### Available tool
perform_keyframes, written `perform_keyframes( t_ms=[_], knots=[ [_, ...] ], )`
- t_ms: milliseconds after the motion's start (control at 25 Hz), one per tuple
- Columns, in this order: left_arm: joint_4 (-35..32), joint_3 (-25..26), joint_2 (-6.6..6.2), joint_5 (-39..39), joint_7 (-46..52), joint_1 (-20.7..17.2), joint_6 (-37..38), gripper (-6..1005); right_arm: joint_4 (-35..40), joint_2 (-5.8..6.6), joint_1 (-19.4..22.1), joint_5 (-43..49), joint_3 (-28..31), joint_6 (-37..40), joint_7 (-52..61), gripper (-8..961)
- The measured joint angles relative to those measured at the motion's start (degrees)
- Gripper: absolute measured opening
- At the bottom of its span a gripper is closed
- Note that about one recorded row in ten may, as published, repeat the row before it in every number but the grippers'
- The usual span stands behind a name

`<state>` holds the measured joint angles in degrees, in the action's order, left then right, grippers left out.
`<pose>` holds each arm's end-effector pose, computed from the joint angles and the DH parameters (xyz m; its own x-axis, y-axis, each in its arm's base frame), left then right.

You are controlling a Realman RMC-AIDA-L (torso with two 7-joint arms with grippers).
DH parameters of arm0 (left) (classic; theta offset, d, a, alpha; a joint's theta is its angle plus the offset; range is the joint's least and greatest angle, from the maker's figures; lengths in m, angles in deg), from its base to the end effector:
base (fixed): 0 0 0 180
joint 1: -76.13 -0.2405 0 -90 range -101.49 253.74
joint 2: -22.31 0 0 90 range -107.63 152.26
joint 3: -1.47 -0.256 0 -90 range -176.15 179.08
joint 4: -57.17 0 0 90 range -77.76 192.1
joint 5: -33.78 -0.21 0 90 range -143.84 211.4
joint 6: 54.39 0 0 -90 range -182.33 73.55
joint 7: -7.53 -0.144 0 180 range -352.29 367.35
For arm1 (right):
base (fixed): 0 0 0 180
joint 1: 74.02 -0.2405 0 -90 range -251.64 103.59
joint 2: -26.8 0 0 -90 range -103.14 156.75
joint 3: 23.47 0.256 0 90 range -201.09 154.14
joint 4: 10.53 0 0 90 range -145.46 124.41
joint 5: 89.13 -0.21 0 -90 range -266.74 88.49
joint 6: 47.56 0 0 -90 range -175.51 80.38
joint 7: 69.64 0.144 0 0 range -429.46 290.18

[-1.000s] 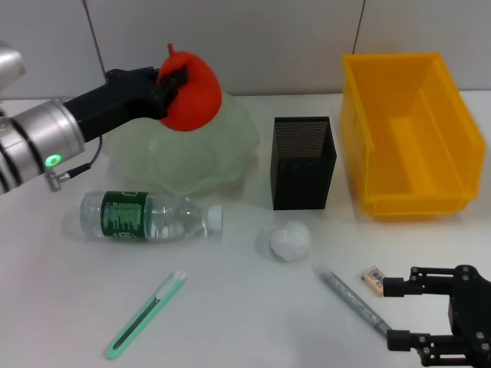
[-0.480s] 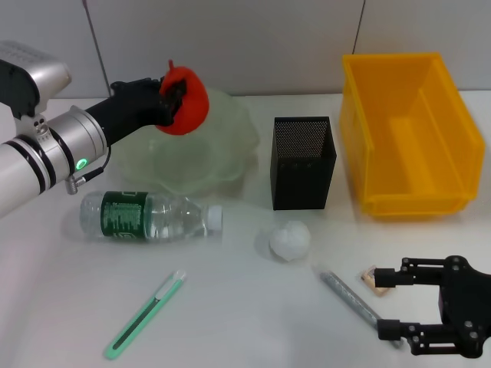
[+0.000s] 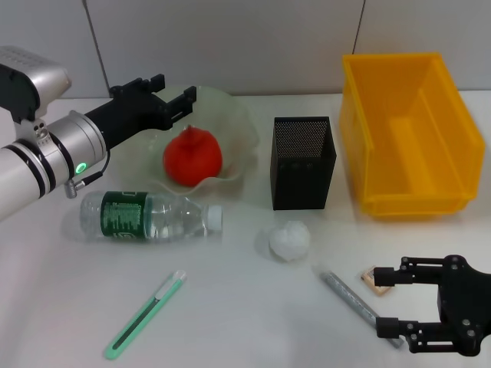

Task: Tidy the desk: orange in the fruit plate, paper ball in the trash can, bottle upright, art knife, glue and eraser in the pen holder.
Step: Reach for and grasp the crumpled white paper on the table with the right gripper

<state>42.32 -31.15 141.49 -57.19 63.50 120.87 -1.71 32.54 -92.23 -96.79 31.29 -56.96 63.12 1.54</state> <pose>-0.2415 0.4315 -0.0239 0.7328 0.2098 0.6473 0.6260 -0.5808 -0.5204 0.2809 0.2582 0.0241 0.8070 -0.2646 -0.5280 -0.3135 -0.9496 -0.0033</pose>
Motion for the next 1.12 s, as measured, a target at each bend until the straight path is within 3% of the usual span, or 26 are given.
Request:
perform_keyframes(
  t_ms=[160,320,480,640,720,880,1120],
  knots=[
    [-0.48,-2.37,-0.26,-0.3,2.37,-0.86,2.76,596,0.0,0.02,0.0,-0.13,0.03,-0.08,0.07,689],
    [-4.28,-6.89,-0.59,-0.53,6.22,-4.02,11.63,745,0.54,0.03,0.0,-0.15,0.35,-0.03,1.41,690],
    [-12.69,-14.75,-0.93,-0.62,11.59,-11.52,27.82,815,3.59,0.03,-0.34,-0.15,0.05,-0.01,6.58,690],
    [-15.35,-15.33,-1.3,-0.63,12.41,-15.47,36.58,814,6.98,0.03,-0.76,-0.1,-0.11,0.2,10.89,689],
    [-16.26,-15.46,-2.25,-0.63,12.42,-18.18,43.69,814,9.53,-0.02,-1.19,-0.24,-0.16,0.24,14.35,689],
    [-16.24,-15.82,-4.08,-1.28,11.73,-21.72,50.95,814,17.75,0.24,-3.95,0.42,-1.22,0.24,26.96,689],
    [-16.63,-19.15,-5.22,-1.32,10.79,-24.36,53.34,815,26.42,1.14,-8.05,4.63,-5.9,-0.04,41.24,690]
  ],
)
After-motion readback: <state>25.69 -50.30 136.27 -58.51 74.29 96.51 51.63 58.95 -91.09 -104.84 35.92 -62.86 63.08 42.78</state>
